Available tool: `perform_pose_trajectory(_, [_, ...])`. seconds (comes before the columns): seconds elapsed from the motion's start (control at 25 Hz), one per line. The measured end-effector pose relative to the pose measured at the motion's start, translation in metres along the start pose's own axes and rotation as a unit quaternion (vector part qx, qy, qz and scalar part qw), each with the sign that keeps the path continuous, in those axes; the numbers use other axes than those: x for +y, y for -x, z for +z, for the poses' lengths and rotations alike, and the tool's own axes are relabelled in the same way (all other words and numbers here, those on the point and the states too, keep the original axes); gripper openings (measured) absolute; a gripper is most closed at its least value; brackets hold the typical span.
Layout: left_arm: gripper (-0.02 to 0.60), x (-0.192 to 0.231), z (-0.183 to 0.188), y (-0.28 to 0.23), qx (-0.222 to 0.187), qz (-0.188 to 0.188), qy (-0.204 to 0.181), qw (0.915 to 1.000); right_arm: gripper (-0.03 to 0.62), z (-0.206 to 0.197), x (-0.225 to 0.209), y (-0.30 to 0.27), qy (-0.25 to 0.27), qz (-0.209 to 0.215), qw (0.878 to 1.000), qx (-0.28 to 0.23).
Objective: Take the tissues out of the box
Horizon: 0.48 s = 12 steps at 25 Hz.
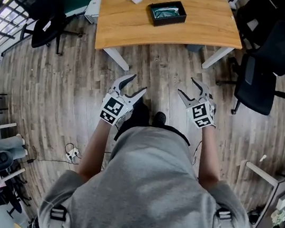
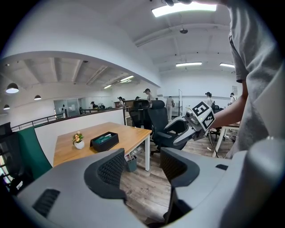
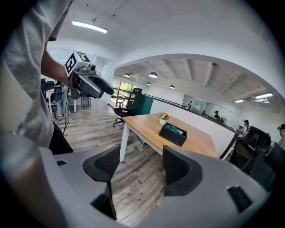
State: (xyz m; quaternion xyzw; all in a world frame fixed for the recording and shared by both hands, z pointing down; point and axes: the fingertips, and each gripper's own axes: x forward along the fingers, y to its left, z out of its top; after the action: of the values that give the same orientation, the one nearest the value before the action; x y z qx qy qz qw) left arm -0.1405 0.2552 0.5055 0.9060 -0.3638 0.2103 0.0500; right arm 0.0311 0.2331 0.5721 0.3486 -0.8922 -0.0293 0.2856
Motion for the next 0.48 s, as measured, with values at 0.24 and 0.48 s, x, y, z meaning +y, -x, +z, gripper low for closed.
perform_pose_trajectory(0.24, [0.270, -0.001, -0.006, -0.007, 0.005, -0.008, 0.001, 1.0000, 0.311, 0.001, -0.002, -0.008, 0.002, 0.005, 1.000, 0.002])
perform_pose_trajectory(0.48, [0.272, 0.009, -0.006, -0.015, 0.004, -0.007, 0.006, 1.0000, 0.311, -0.004, -0.008, -0.019, 0.000, 0.006, 1.000, 0.010])
